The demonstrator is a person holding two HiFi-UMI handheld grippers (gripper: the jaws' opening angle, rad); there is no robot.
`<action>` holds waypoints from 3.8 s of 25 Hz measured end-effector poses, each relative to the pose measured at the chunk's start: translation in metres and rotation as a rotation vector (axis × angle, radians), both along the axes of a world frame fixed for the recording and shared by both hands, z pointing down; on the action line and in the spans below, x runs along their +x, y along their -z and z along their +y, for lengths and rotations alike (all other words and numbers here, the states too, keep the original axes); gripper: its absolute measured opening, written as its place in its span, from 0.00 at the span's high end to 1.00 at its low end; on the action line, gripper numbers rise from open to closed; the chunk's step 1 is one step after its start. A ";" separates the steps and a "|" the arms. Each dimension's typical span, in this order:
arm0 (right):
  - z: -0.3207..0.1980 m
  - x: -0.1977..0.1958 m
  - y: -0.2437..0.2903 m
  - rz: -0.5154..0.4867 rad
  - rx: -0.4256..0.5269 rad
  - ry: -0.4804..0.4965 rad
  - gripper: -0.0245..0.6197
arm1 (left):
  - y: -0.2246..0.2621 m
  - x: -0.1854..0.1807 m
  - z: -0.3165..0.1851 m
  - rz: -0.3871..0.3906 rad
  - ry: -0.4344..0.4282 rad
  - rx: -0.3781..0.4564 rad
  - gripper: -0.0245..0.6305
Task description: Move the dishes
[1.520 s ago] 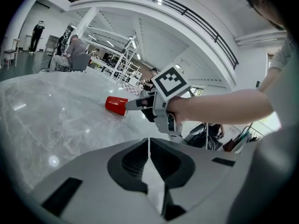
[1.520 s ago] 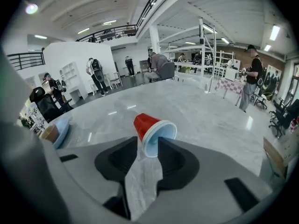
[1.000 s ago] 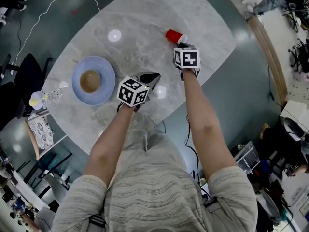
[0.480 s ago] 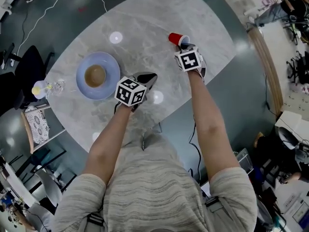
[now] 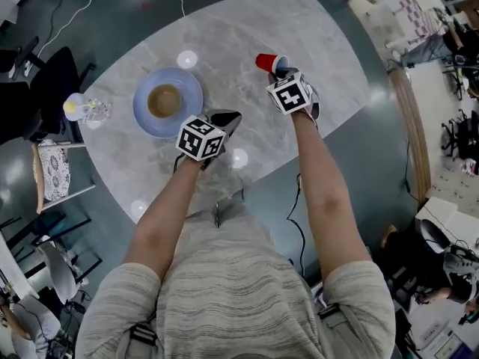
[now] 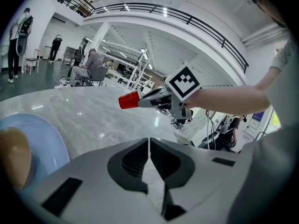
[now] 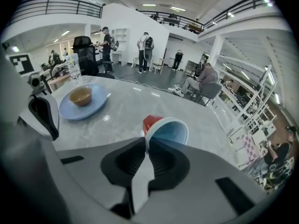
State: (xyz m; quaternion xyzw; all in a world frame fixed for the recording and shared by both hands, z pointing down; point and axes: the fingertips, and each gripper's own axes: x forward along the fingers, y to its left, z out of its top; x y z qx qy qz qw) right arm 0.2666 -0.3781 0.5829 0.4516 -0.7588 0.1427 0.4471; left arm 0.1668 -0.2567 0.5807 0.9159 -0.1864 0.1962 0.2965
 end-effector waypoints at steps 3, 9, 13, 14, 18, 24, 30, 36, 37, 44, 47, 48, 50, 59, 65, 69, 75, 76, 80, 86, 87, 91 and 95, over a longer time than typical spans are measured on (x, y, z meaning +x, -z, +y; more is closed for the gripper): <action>0.000 -0.029 0.010 0.017 0.009 0.073 0.90 | 0.004 -0.022 0.002 0.000 0.036 0.007 0.92; 0.002 -0.098 0.023 0.060 0.023 0.237 0.90 | 0.005 -0.067 0.008 0.002 0.109 0.009 0.92; 0.007 -0.143 0.025 0.096 0.022 0.346 0.90 | 0.006 -0.093 0.014 0.007 0.153 0.005 0.92; 0.008 -0.154 0.025 0.106 0.021 0.372 0.90 | 0.007 -0.100 0.015 0.009 0.165 0.004 0.92; 0.013 -0.199 0.021 0.146 0.014 0.479 0.90 | 0.006 -0.131 0.016 0.013 0.212 0.000 0.92; 0.024 -0.253 0.006 0.307 0.019 0.716 0.90 | 0.000 -0.172 0.017 0.022 0.292 -0.014 0.92; 0.036 -0.287 -0.017 0.414 -0.016 0.847 0.90 | -0.004 -0.206 0.021 0.033 0.350 -0.024 0.92; 0.044 -0.312 -0.039 0.558 -0.040 0.995 0.90 | -0.009 -0.231 0.022 0.051 0.386 -0.037 0.92; 0.046 -0.314 -0.042 0.585 -0.039 1.018 0.90 | -0.009 -0.234 0.023 0.053 0.390 -0.037 0.92; 0.051 -0.323 -0.056 0.702 -0.034 1.118 0.90 | -0.009 -0.248 0.025 0.067 0.418 -0.034 0.92; 0.050 -0.324 -0.061 0.745 -0.037 1.139 0.90 | -0.010 -0.252 0.027 0.070 0.424 -0.036 0.92; 0.050 -0.324 -0.061 0.755 -0.039 1.147 0.90 | -0.010 -0.253 0.028 0.071 0.425 -0.037 0.92; 0.051 -0.324 -0.062 0.769 -0.045 1.161 0.90 | -0.010 -0.255 0.029 0.071 0.428 -0.040 0.92; 0.052 -0.335 -0.064 0.751 -0.046 1.168 0.83 | -0.011 -0.259 0.025 0.081 0.426 -0.039 0.92; 0.050 -0.337 -0.057 0.690 -0.042 1.117 0.79 | -0.009 -0.257 0.024 0.082 0.417 -0.037 0.92; 0.054 -0.340 -0.048 0.569 -0.053 1.034 0.78 | -0.009 -0.255 0.023 0.080 0.408 -0.037 0.92; 0.056 -0.332 -0.045 0.466 -0.036 0.922 0.73 | -0.008 -0.249 0.023 0.067 0.390 -0.043 0.92; 0.056 -0.331 -0.046 0.464 -0.027 0.912 0.72 | -0.008 -0.247 0.024 0.065 0.386 -0.044 0.92; 0.057 -0.330 -0.047 0.416 0.007 0.848 0.71 | -0.008 -0.245 0.025 0.057 0.374 -0.045 0.92; 0.060 -0.325 -0.043 0.325 0.039 0.749 0.68 | -0.008 -0.239 0.028 0.045 0.361 -0.047 0.92; 0.060 -0.324 -0.041 0.301 0.042 0.727 0.68 | -0.008 -0.238 0.027 0.043 0.360 -0.047 0.92; 0.061 -0.322 -0.031 0.174 0.049 0.625 0.68 | -0.006 -0.236 0.028 0.040 0.356 -0.048 0.92; 0.064 -0.320 -0.016 0.013 0.048 0.506 0.68 | -0.003 -0.233 0.027 0.042 0.357 -0.039 0.92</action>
